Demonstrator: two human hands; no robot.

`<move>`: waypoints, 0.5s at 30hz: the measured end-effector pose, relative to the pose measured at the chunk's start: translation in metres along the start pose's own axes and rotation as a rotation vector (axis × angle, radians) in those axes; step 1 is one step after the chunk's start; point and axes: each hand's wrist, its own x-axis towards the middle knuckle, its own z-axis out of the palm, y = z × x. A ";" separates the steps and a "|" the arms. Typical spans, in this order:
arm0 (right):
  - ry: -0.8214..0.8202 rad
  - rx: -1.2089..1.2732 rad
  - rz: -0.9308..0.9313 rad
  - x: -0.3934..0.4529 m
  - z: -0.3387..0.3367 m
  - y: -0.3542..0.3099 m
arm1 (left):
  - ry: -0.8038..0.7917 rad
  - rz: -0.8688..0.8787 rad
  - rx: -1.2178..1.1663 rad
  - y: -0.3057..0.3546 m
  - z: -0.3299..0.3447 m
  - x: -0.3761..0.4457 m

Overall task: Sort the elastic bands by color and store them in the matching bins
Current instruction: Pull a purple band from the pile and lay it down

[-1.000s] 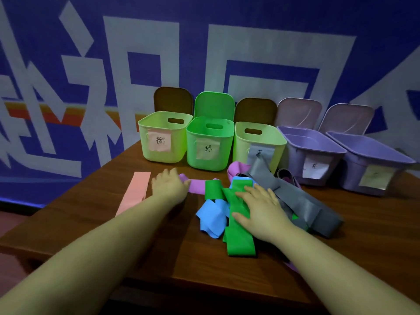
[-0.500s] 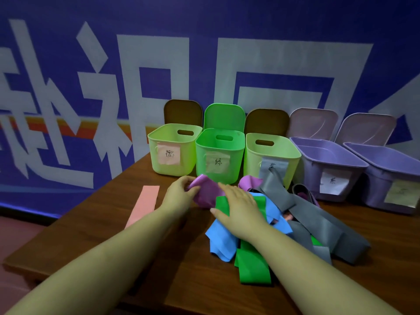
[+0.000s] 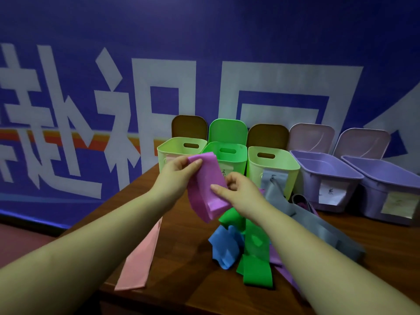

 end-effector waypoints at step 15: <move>0.263 0.596 -0.073 -0.083 -0.009 -0.030 | 0.187 0.006 -0.305 0.025 0.004 -0.055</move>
